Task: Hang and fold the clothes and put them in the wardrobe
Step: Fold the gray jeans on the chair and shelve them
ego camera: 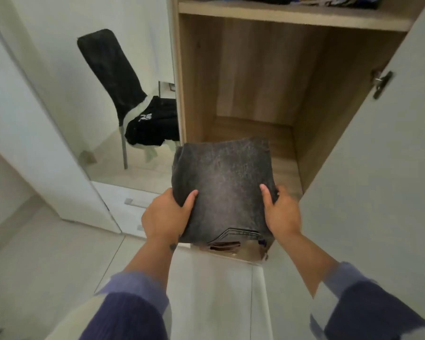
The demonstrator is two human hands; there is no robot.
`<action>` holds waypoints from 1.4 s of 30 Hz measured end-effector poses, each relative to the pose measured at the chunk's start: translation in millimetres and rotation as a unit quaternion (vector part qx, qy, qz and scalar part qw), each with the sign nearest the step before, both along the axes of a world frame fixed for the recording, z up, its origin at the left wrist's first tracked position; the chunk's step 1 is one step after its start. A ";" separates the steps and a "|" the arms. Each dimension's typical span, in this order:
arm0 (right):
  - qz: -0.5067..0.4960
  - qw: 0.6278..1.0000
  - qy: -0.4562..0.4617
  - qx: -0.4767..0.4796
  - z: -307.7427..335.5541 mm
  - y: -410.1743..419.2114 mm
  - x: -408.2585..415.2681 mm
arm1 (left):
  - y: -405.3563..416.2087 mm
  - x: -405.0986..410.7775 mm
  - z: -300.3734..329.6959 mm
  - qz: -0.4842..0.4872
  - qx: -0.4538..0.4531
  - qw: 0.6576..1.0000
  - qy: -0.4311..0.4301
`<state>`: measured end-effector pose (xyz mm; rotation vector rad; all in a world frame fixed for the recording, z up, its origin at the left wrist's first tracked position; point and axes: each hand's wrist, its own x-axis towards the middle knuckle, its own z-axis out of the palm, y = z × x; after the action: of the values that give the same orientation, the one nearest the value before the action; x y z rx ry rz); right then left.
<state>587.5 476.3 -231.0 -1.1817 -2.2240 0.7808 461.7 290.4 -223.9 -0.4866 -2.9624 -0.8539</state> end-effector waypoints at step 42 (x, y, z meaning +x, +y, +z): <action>0.027 0.949 -0.254 0.186 -174.2 227.0 -165.2 | 277.7 -199.8 -175.9 -0.294 -0.148 0.930 0.162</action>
<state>422.4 703.2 -405.3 -1.2279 -2.6665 0.0504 261.9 568.1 -399.8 -1.4216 -2.6519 -0.2771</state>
